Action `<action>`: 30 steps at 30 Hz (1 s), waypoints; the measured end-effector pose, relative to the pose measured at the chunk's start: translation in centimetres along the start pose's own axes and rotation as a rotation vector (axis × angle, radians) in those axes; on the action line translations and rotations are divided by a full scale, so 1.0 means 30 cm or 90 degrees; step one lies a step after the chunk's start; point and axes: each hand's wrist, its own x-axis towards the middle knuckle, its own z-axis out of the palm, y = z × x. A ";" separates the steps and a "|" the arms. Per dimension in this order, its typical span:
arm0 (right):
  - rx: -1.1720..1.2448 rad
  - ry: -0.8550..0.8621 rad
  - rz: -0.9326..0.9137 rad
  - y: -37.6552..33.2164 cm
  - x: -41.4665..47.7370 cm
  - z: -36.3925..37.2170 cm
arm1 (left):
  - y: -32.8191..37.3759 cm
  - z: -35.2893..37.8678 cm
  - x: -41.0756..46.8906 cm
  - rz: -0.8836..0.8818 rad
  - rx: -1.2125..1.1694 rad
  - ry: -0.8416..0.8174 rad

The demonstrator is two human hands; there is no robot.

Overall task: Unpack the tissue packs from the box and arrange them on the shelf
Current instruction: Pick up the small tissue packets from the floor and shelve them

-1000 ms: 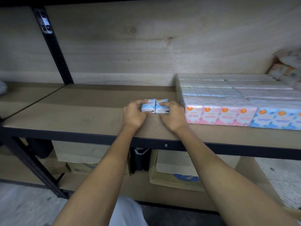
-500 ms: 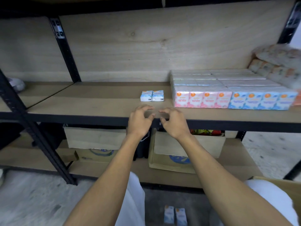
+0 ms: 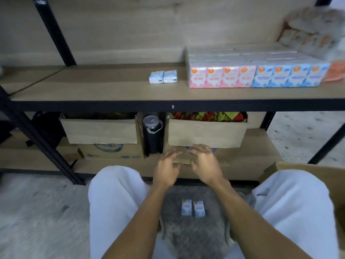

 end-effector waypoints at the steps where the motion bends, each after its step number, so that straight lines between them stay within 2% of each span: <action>1: 0.003 -0.030 0.019 0.028 -0.017 0.038 | -0.021 0.034 -0.014 -0.014 0.008 -0.028; 10: 0.039 -0.174 0.158 0.246 -0.140 0.346 | -0.251 0.284 -0.095 -0.055 0.114 -0.192; 17: 0.076 -0.233 0.285 0.373 -0.207 0.499 | -0.344 0.464 -0.109 -0.134 0.029 -0.285; 20: 0.094 -0.251 0.299 0.420 -0.232 0.546 | -0.390 0.535 -0.123 -0.188 0.011 -0.330; 30: 0.139 -0.301 0.334 0.501 -0.263 0.702 | -0.503 0.680 -0.183 -0.259 -0.017 -0.315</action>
